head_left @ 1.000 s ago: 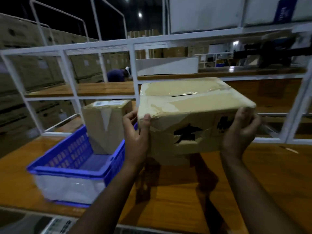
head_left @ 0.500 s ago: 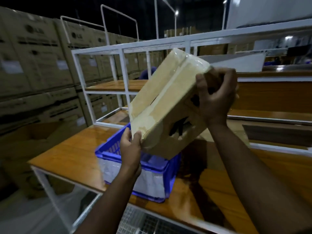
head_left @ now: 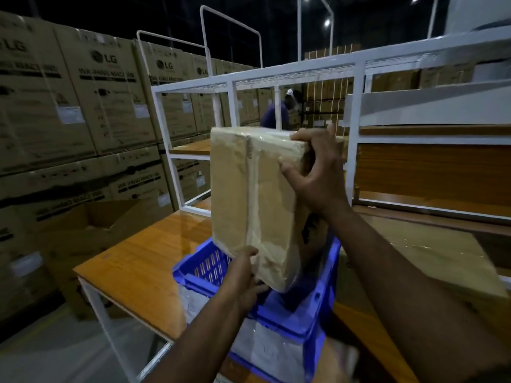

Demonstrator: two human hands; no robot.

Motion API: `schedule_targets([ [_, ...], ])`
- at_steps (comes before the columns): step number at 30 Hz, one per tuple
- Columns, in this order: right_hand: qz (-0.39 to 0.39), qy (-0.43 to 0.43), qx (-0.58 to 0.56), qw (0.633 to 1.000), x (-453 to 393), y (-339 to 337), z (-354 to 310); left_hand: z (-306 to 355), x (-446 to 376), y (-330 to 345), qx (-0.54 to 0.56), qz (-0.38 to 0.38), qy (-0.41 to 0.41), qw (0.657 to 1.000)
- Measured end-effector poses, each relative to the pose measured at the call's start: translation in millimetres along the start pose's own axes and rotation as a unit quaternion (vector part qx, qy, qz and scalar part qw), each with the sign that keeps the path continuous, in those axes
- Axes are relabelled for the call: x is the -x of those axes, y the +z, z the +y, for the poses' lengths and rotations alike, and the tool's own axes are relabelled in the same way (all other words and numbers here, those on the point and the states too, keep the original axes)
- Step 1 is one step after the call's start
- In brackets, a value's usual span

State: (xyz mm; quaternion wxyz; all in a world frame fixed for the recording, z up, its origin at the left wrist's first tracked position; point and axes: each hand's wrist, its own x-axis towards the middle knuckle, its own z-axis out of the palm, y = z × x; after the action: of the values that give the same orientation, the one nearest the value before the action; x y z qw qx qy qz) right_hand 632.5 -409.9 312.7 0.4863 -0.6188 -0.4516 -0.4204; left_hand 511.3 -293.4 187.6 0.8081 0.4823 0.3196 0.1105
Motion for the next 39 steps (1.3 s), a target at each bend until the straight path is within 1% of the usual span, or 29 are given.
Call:
schedule_targets([
  [2, -0.022, 0.009, -0.014, 1.0, 2.2, 10.2, 14.4, 5.9, -8.9, 7.8, 0.037, -0.05, -0.057, 0.996],
  [4, -0.053, 0.016, -0.042, 0.998, 5.1, 17.3, 27.0, 4.9, -21.4, 16.8, 0.08, -0.076, -0.073, 0.991],
  [7, -0.096, 0.033, -0.085, 0.991, 14.3, 23.0, 45.8, -1.8, -38.7, 31.1, 0.139, -0.045, -0.086, 0.986],
  [10, -0.121, 0.06, -0.105, 0.985, 26.4, 23.4, 61.9, -9.9, -53.0, 39.6, 0.15, 0.014, -0.084, 0.985],
  [12, -0.123, 0.067, -0.1, 0.985, 34.2, 25.0, 68.3, -10.7, -63.0, 41.6, 0.145, 0.024, -0.093, 0.985],
  [15, -0.128, 0.067, -0.07, 0.987, 41.1, 32.8, 66.0, -3.2, -73.2, 44.9, 0.117, 0.025, -0.131, 0.984],
  [17, -0.118, 0.076, -0.042, 0.989, 48.1, 38.6, 61.0, 0.8, -73.0, 47.0, 0.111, 0.023, -0.143, 0.983],
  [19, -0.099, 0.089, -0.012, 0.991, 60.8, 43.9, 58.5, 4.1, -74.3, 44.5, 0.118, 0.015, -0.116, 0.986],
  [22, -0.106, 0.105, 0.015, 0.989, 90.8, 51.1, 57.7, 12.3, -76.0, 36.6, 0.128, -0.01, -0.09, 0.988],
  [26, -0.102, 0.14, 0.047, 0.984, 108.7, 55.3, 53.2, 21.3, -79.5, 23.1, 0.063, -0.035, -0.116, 0.991],
  [28, -0.097, 0.147, 0.057, 0.983, 106.8, 55.7, 46.4, 21.2, -82.6, 15.2, 0.038, -0.048, -0.139, 0.988],
  [30, -0.09, 0.148, 0.092, 0.981, 104.0, 57.1, 38.2, 19.0, -86.3, 8.2, 0.014, -0.054, -0.152, 0.987],
  [32, -0.087, 0.146, 0.149, 0.974, 102.0, 59.1, 29.7, 19.5, -85.4, 2.6, -0.008, -0.056, -0.142, 0.988],
  [34, -0.108, 0.137, 0.213, 0.961, 100.1, 62.0, 21.4, 21.5, -76.9, -1.3, -0.019, -0.057, -0.113, 0.992],
  [37, -0.153, 0.104, 0.279, 0.942, 100.8, 69.3, 7.2, 26.1, -68.7, -7.3, -0.016, -0.065, -0.023, 0.998],
  [39, -0.167, 0.089, 0.272, 0.944, 101.6, 74.5, -3.0, 27.3, -68.9, -12.4, -0.048, -0.054, 0.069, 0.995],
])
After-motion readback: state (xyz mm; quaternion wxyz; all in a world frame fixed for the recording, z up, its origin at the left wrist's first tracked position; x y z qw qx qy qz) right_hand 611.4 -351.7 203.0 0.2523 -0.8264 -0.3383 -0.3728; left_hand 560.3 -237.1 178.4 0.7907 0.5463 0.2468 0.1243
